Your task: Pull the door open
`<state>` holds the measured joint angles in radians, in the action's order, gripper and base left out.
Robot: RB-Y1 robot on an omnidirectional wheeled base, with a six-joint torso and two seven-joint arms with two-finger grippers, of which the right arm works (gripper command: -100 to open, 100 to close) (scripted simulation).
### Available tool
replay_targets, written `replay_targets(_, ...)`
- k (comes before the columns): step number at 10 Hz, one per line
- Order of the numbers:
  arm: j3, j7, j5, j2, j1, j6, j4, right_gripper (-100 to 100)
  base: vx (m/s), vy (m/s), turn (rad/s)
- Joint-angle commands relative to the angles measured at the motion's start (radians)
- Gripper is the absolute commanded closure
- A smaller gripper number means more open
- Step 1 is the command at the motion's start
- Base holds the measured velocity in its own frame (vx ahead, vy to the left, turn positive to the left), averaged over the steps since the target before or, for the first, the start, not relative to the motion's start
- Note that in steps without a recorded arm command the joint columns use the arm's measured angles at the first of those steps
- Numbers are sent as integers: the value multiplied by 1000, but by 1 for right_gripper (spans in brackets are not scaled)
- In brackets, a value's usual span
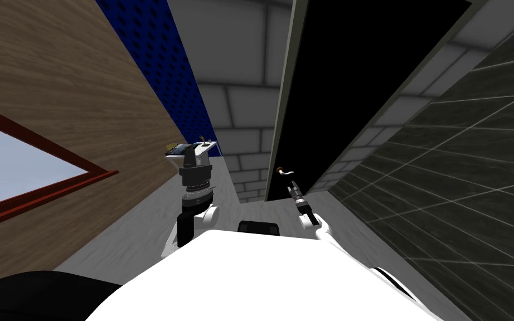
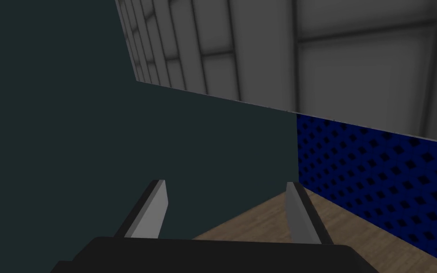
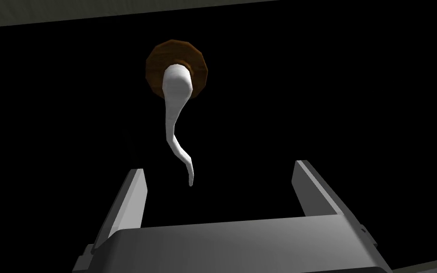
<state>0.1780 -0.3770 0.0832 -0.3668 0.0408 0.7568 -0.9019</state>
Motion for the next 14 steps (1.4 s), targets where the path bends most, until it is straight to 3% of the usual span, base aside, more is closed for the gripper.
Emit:
replay_targets(1,6,-13,4,-9,18,4,44,-100,40,-56,126)
replay_targets(4,17,-35,11,-26,47,17,125,-100,34,-65,105)
replay_targets(5,15,-30,9,-21,51,23,127,-100,23,-31,23)
replay_targets(6,-16,-25,15,-20,64,33,164,-100,40,8,361)
replay_targets(12,-118,2,34,-11,103,58,274,-100,64,-2,207)
replay_targets(14,-136,6,38,-10,109,63,294,-100,39,-23,94)
